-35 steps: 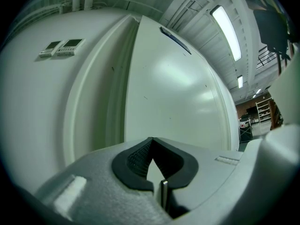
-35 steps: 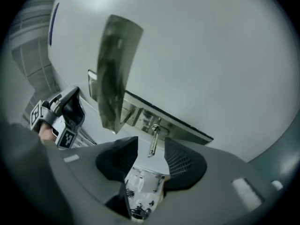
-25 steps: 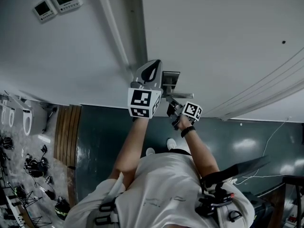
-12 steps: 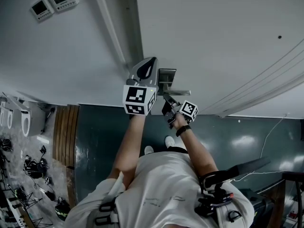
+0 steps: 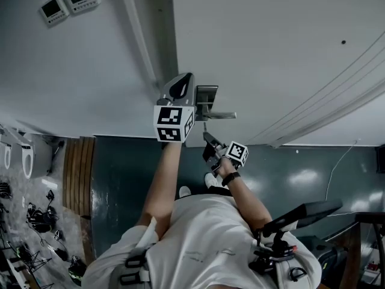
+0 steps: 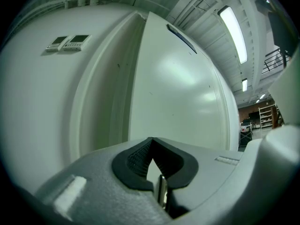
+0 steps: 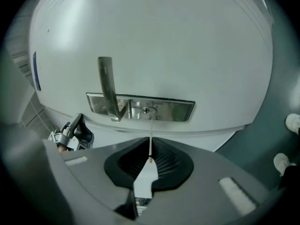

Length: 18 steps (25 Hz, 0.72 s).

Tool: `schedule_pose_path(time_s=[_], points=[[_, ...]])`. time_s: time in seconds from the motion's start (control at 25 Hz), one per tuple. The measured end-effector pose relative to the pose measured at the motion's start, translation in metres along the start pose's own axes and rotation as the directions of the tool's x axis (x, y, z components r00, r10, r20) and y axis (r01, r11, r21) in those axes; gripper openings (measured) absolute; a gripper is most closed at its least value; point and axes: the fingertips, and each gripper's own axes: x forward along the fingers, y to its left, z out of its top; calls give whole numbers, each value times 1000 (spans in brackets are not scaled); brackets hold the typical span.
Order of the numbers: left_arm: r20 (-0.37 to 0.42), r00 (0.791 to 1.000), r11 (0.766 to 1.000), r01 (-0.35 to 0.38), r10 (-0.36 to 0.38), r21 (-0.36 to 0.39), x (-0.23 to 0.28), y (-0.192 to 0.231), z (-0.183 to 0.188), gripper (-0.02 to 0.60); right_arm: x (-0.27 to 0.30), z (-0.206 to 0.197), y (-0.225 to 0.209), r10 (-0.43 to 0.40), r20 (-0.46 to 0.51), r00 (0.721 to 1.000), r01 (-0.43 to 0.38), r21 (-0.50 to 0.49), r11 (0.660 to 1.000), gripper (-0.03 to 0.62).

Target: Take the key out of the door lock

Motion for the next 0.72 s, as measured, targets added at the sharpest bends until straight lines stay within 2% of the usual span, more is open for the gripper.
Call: schedule_pose_path(time_s=[0.12, 0.24, 0.32, 0.4, 0.6, 0.72], points=[[-10, 1000, 1000, 5, -5, -28, -13, 5, -9, 0, -24, 4, 20, -2, 40, 999, 7, -117, 993, 28], [-24, 1000, 999, 5, -6, -37, -28, 8, -21, 0, -50, 10, 45, -39, 97, 994, 63, -254, 965, 28], [-29, 1000, 999, 7, -9, -54, -38, 8, -30, 0, -64, 13, 67, -7, 136, 991, 52, -328, 943, 29], [-17, 1000, 997, 19, -20, -75, -49, 4, -34, 1, -76, 14, 93, 40, 163, 986, 31, -410, 912, 29], [38, 997, 995, 66, -64, -74, -66, -18, -30, 1, -103, 21, 133, 17, 239, 971, 124, -564, 816, 29], [62, 995, 994, 86, -82, -67, -73, -32, -21, 2, -110, 32, 171, 53, 265, 963, 128, -622, 773, 29]])
